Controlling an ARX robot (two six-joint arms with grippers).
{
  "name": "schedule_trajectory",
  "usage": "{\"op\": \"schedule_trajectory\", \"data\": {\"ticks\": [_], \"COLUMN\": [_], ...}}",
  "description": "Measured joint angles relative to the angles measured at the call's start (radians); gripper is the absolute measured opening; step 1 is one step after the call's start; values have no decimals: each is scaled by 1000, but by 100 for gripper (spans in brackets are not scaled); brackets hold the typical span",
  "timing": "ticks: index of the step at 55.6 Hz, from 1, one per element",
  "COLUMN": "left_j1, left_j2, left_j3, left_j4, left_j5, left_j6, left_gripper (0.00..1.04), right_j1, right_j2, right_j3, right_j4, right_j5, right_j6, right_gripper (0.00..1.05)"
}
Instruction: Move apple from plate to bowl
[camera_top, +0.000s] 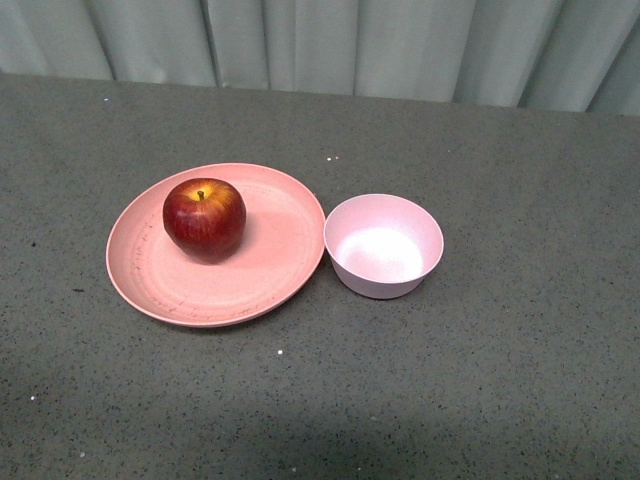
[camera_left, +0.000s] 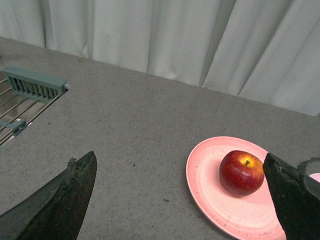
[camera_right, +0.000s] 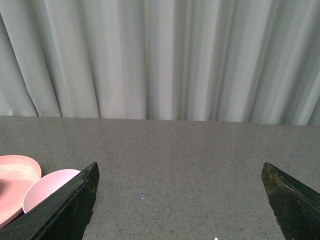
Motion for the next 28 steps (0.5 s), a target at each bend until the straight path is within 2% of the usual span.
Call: {"op": "schedule_trajectory", "data": {"ticks": [7,14,18,28], "left_j1": [-13,-54,-85,-163], "left_j2": [332,584,706,1073], "left_j3": [86,186,248,523], "left_j4": [224,313,323,218], "left_j5": [53,77,68,34], "left_j6": [-10,-17,-12,-45], "left_gripper": [98,98,98,98], "right_j1": [0,0,0,0], "right_j2": [0,0,0,0], "right_j3": [0,0,0,0], "right_j4": [0,0,0,0], "right_j5": [0,0,0,0], "right_j6": [0,0,0,0], "right_gripper": [95,95,95,95]}}
